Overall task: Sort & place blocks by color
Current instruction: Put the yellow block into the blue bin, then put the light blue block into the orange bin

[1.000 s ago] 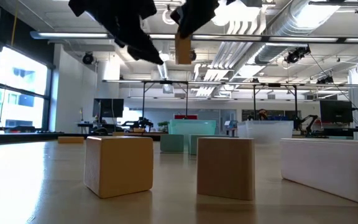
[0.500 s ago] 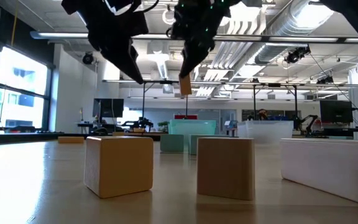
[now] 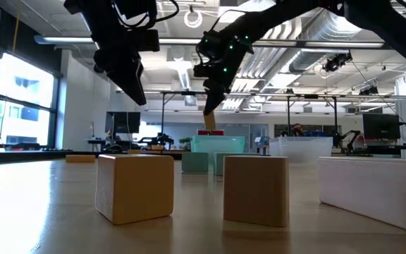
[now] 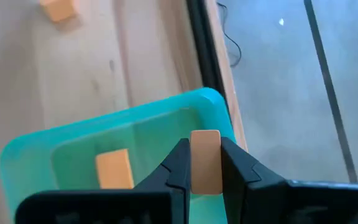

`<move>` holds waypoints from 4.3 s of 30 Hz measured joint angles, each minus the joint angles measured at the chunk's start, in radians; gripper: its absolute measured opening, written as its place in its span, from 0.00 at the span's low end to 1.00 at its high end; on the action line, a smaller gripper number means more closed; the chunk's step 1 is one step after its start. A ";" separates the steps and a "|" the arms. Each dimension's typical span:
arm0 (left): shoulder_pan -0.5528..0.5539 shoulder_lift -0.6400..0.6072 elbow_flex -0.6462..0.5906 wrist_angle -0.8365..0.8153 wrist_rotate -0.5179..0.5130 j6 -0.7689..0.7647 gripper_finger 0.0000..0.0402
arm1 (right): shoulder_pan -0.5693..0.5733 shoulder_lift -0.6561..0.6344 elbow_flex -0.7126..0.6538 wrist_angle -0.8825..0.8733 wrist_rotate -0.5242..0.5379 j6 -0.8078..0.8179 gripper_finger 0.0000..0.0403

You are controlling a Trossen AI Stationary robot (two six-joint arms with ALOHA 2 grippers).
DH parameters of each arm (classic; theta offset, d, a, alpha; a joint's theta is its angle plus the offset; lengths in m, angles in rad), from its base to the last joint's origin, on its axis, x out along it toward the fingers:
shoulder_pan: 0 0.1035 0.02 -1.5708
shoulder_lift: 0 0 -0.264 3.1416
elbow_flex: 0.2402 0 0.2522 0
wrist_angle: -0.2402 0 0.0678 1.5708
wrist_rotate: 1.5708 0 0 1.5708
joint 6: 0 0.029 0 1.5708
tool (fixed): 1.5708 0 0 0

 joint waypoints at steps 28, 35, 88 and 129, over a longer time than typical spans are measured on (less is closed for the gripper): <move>0.002 0.000 -0.010 -0.024 -0.052 0.016 0.58 | -0.051 0.083 0.001 -0.028 0.041 0.061 0.31; 0.002 0.000 -0.010 -0.023 -0.052 0.016 0.58 | -0.016 0.084 0.135 -0.199 0.193 0.097 0.47; 0.003 0.000 -0.010 -0.073 -0.052 0.022 0.58 | 0.405 -0.543 -0.775 -0.354 0.138 0.873 0.49; -0.018 0.000 -0.009 -0.340 0.106 -0.183 0.58 | 0.578 -0.643 -1.031 0.853 -0.039 0.425 0.49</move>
